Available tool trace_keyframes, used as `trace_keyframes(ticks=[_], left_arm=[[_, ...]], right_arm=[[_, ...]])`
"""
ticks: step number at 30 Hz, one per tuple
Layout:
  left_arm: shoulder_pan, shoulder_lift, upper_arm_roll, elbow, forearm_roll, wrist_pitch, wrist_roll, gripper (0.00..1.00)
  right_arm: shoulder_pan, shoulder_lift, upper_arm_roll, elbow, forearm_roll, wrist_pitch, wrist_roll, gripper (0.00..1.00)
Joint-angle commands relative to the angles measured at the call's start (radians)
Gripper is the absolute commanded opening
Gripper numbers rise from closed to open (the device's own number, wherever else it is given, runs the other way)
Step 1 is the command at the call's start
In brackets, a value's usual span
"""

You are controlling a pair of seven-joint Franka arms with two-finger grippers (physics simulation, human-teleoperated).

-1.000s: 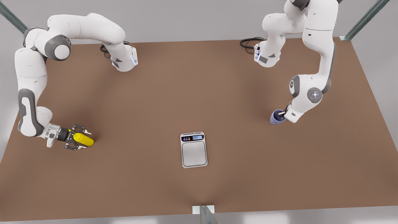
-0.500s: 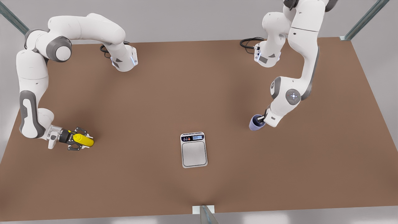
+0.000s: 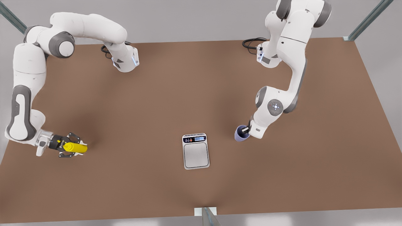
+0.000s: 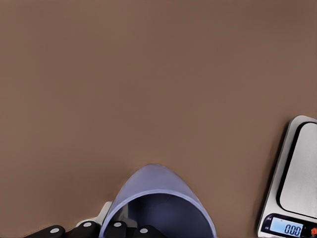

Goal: Move cup to the weight, pick up sauce bottle, pour sauce

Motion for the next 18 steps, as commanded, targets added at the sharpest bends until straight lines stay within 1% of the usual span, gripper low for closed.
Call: trace_keyframes(ticks=[1,3,6,9,11,12,15,16,18], left_arm=[[-0.004,0.006,0.000,0.008,-0.065,0.001,-0.008,0.21],[-0.021,0.036,0.000,0.057,-0.065,0.001,-0.059,0.21],[-0.041,0.069,0.000,0.111,-0.065,-0.001,-0.108,0.21],[-0.067,0.115,0.000,0.181,-0.063,-0.001,-0.166,0.21],[-0.089,0.139,0.001,0.220,-0.063,-0.005,-0.197,0.21],[-0.095,0.150,0.001,0.235,-0.063,-0.007,-0.211,0.21],[-0.133,0.216,0.001,0.350,-0.051,-0.036,-0.299,0.21],[-0.136,0.222,0.001,0.362,-0.051,-0.038,-0.313,0.21],[-0.178,0.286,0.003,0.474,-0.048,-0.067,-0.385,0.21]], right_arm=[[0.011,-0.013,-0.001,-0.002,0.000,0.006,0.021,0.54],[0.079,-0.062,-0.004,-0.006,-0.018,0.073,0.124,0.54],[0.182,-0.134,-0.006,-0.006,-0.116,0.191,0.320,0.54],[0.231,-0.155,-0.006,-0.006,-0.135,0.241,0.386,0.54],[0.249,-0.180,0.002,-0.012,-0.215,0.300,0.468,0.54],[0.252,-0.212,0.011,-0.049,-0.288,0.357,0.541,0.54],[0.251,-0.307,0.091,-0.170,-0.560,0.524,0.748,0.54],[0.232,-0.327,0.138,-0.224,-0.681,0.592,0.839,0.54],[0.229,-0.382,0.192,-0.315,-0.902,0.741,1.012,0.54]])
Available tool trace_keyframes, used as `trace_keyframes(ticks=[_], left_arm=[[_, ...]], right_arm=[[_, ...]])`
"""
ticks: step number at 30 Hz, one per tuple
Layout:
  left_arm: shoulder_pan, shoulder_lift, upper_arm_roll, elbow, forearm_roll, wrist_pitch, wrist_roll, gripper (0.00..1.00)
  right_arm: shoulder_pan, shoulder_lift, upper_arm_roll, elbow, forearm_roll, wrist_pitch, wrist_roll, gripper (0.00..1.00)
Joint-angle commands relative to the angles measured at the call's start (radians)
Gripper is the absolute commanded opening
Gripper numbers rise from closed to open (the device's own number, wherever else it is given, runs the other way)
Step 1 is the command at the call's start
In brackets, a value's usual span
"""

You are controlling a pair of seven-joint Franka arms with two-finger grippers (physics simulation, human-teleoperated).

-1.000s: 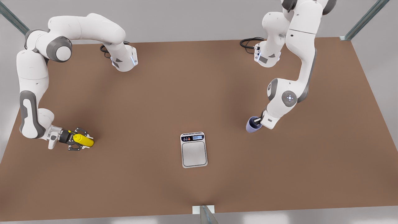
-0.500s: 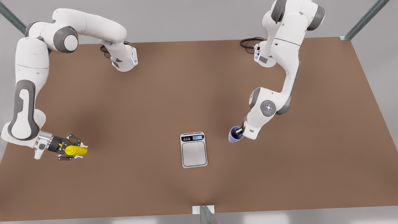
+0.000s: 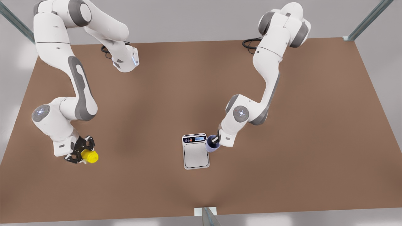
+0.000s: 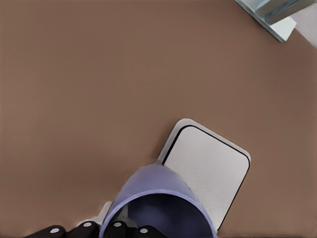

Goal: Move cup to the weight, pick up sauce bottle, pour sauce

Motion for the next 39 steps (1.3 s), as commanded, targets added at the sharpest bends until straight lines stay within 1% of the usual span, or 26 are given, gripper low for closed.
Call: trace_keyframes(ticks=[1,2,4,7,9,11,12,14,16,17,18,19,20,21,25,27,28,29,30,32,33,34,35,37,38,39], left_arm=[[-0.001,0.002,0.000,0.002,-0.039,0.001,0.000,0.21],[-0.014,0.033,0.000,0.052,-0.039,0.001,-0.023,0.21],[-0.037,0.097,0.003,0.142,-0.036,-0.014,-0.074,0.21],[-0.043,0.140,0.003,0.187,-0.018,-0.013,-0.114,0.21],[-0.058,0.171,0.004,0.230,-0.018,-0.013,-0.148,0.21],[-0.058,0.174,0.004,0.231,-0.018,-0.003,-0.168,0.22],[-0.058,0.174,0.004,0.231,-0.019,-0.002,-0.168,0.44],[-0.058,0.196,0.004,0.257,-0.019,-0.002,-0.192,0.49],[-0.071,0.208,0.004,0.263,-0.018,0.001,-0.238,0.61],[-0.077,0.211,0.008,0.263,-0.018,0.003,-0.238,0.63],[-0.077,0.211,0.008,0.265,-0.018,0.003,-0.238,0.66],[-0.077,0.209,0.008,0.265,-0.018,0.003,-0.238,0.67],[-0.077,0.208,0.011,0.265,-0.018,0.003,-0.232,0.78],[-0.077,0.200,0.011,0.265,-0.018,0.001,-0.232,0.85],[-0.075,0.173,0.011,0.271,-0.018,-0.025,-0.237,0.85],[-0.072,0.143,0.011,0.269,-0.018,-0.059,-0.234,0.85],[-0.061,0.130,0.012,0.269,-0.016,-0.085,-0.223,0.85],[-0.058,0.117,0.035,0.263,-0.025,-0.092,-0.175,0.85],[-0.054,0.097,0.044,0.256,-0.028,-0.108,-0.151,0.85],[0.018,0.061,0.051,0.254,-0.039,-0.232,-0.042,0.84],[0.084,0.004,0.051,0.211,-0.041,-0.304,0.061,0.84],[0.163,-0.100,0.052,0.067,-0.042,-0.307,0.210,0.85],[0.225,-0.154,0.075,0.019,-0.042,-0.359,0.349,0.87],[0.233,-0.196,0.259,0.019,-0.042,-0.511,0.636,0.97],[0.233,-0.231,0.337,0.019,-0.041,-0.595,0.736,1.00],[0.235,-0.275,0.416,0.016,-0.041,-0.683,0.881,1.00]], right_arm=[[-0.002,-0.007,0.005,-0.011,-0.019,0.009,0.018,0.54],[-0.001,-0.016,0.006,-0.021,-0.037,0.018,0.021,0.54],[-0.001,-0.044,0.006,-0.080,-0.115,0.104,0.086,0.54],[-0.001,-0.059,0.006,-0.110,-0.126,0.147,0.093,0.54],[-0.001,-0.078,0.006,-0.142,-0.181,0.194,0.124,0.54],[0.007,-0.081,0.006,-0.150,-0.211,0.208,0.141,0.54],[0.011,-0.085,0.006,-0.150,-0.211,0.208,0.143,0.54],[0.013,-0.085,0.006,-0.150,-0.247,0.210,0.161,0.54],[0.015,-0.085,0.006,-0.150,-0.253,0.210,0.164,0.54],[0.015,-0.087,0.006,-0.150,-0.260,0.210,0.164,0.54],[0.016,-0.088,0.014,-0.148,-0.299,0.211,0.189,0.54],[0.028,-0.091,0.023,-0.148,-0.430,0.213,0.314,0.54],[0.030,-0.099,0.040,-0.146,-0.496,0.210,0.394,0.54],[0.045,-0.111,0.049,-0.142,-0.500,0.198,0.396,0.54],[0.096,-0.159,0.049,-0.140,-0.500,0.153,0.397,0.54],[0.139,-0.171,0.049,-0.137,-0.597,0.136,0.440,0.54],[0.143,-0.173,0.051,-0.130,-0.602,0.119,0.445,0.54],[0.183,-0.174,0.049,-0.125,-0.640,0.113,0.474,0.54],[0.186,-0.170,0.051,-0.114,-0.716,0.072,0.558,0.54],[0.266,-0.151,0.051,-0.094,-0.827,0.011,0.710,0.54],[0.313,-0.131,0.051,-0.079,-0.913,-0.046,0.839,0.54],[0.361,-0.107,0.051,-0.045,-0.950,-0.123,0.916,0.54],[0.409,-0.079,0.051,-0.004,-0.950,-0.180,0.943,0.54],[0.469,-0.010,0.051,0.074,-0.951,-0.230,0.946,0.54],[0.499,0.024,0.049,0.111,-0.951,-0.253,0.945,0.54],[0.536,0.054,0.049,0.142,-0.953,-0.280,0.945,0.55]])
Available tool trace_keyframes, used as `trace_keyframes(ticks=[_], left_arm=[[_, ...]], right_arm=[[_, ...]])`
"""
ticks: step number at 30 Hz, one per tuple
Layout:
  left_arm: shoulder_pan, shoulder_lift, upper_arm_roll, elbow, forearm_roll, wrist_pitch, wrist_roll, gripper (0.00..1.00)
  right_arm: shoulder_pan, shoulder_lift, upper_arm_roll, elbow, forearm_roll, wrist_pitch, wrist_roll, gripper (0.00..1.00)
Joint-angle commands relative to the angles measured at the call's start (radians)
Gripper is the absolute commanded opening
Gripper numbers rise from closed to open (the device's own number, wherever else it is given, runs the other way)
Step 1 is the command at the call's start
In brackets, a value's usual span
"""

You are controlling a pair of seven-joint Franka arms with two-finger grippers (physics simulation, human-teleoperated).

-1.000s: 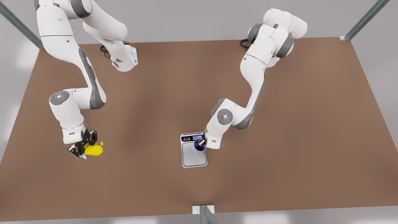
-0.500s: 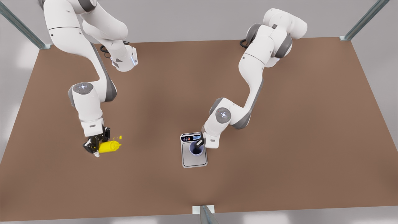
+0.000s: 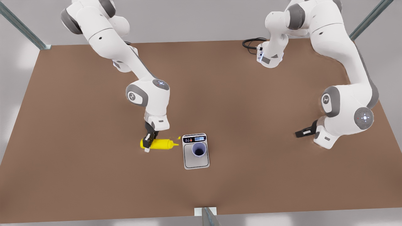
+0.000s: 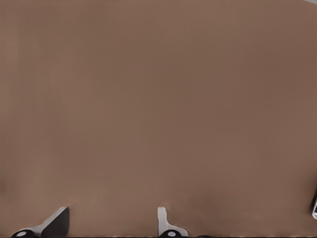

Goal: Move cup to the weight, pick up sauce bottle, pour sauce

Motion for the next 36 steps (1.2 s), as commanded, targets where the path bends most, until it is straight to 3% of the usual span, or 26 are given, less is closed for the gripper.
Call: trace_keyframes(ticks=[1,2,3,6,15,24,33,36], left_arm=[[0.008,-0.030,-0.001,-0.027,0.005,0.002,0.014,1.00],[0.086,-0.100,-0.056,-0.086,0.049,0.028,0.040,1.00],[0.228,-0.136,-0.220,-0.092,0.133,0.028,0.055,1.00],[0.352,-0.145,-0.370,-0.078,0.143,0.078,0.101,1.00],[0.340,-0.123,-0.378,0.019,0.179,0.078,0.092,1.00],[0.340,-0.119,-0.380,0.042,0.209,0.089,0.089,1.00],[0.340,-0.113,-0.380,0.054,0.207,0.095,0.089,1.00],[0.340,-0.113,-0.380,0.054,0.207,0.095,0.089,1.00]], right_arm=[[0.002,0.008,0.000,0.000,-0.038,-0.012,0.002,0.55],[0.029,0.022,0.000,0.008,-0.077,-0.046,0.002,0.55],[0.046,0.033,0.000,0.010,-0.131,-0.063,0.000,0.55],[0.094,0.063,0.000,0.010,-0.235,-0.113,-0.003,0.55],[0.143,0.221,-0.002,0.118,-0.441,-0.218,-0.009,0.55],[0.171,0.292,-0.002,0.164,-0.479,-0.244,-0.006,0.55],[0.169,0.281,0.000,0.189,-0.456,-0.255,-0.009,0.55],[0.125,0.241,-0.003,0.200,-0.249,-0.242,0.004,0.55]])
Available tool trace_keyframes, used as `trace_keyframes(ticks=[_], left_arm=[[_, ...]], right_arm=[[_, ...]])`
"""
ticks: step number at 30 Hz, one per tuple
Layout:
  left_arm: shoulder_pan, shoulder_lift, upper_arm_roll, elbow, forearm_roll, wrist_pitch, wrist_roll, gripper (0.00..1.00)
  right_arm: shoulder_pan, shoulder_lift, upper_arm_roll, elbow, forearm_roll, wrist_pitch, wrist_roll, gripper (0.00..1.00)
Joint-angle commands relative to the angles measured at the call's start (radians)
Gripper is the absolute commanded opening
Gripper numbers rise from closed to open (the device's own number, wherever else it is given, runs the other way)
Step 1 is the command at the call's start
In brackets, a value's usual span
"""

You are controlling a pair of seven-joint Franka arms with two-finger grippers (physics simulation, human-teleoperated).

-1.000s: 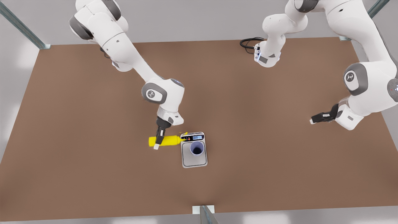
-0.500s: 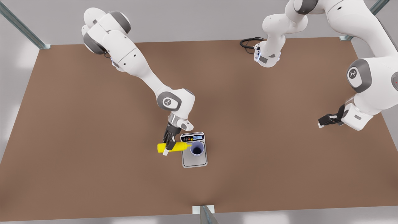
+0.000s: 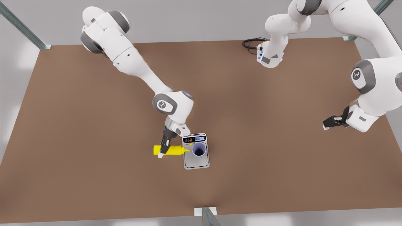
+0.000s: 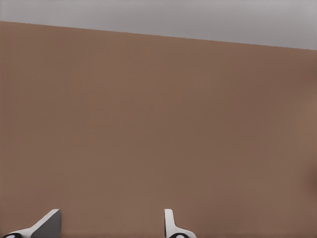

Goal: Move cup to the weight, pick up sauce bottle, pour sauce

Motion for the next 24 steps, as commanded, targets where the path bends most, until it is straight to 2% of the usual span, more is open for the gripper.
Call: trace_keyframes(ticks=[1,3,8,13,15,17,21,24], left_arm=[[0.000,0.000,0.001,0.000,0.000,0.000,0.000,1.00],[0.000,0.000,0.000,0.000,-0.001,0.000,0.000,1.00],[-0.002,-0.002,0.000,0.002,-0.001,0.000,0.000,1.00],[-0.017,0.005,0.000,0.009,0.006,0.000,0.000,1.00],[-0.019,0.005,0.000,0.009,0.006,0.000,0.000,1.00],[-0.020,0.005,0.000,0.009,0.006,0.000,0.000,1.00],[-0.020,0.005,0.000,0.009,0.009,0.000,0.000,1.00],[-0.020,0.006,0.000,0.020,0.014,0.000,0.000,1.00]], right_arm=[[-0.009,-0.001,0.000,0.010,0.055,0.002,0.002,0.55],[-0.070,-0.030,0.001,0.010,0.233,0.025,0.000,0.55],[-0.167,-0.052,0.003,0.004,0.408,0.100,-0.144,0.55],[-0.308,-0.070,0.000,-0.058,0.809,0.292,-0.595,0.55],[-0.345,-0.058,0.001,-0.070,0.931,0.326,-0.748,0.55],[-0.380,-0.055,0.001,-0.084,1.139,0.346,-0.991,0.55],[-0.436,-0.041,0.001,-0.108,1.369,0.346,-1.295,0.55],[-0.567,0.017,0.133,-0.119,1.376,0.360,-1.322,0.55]])
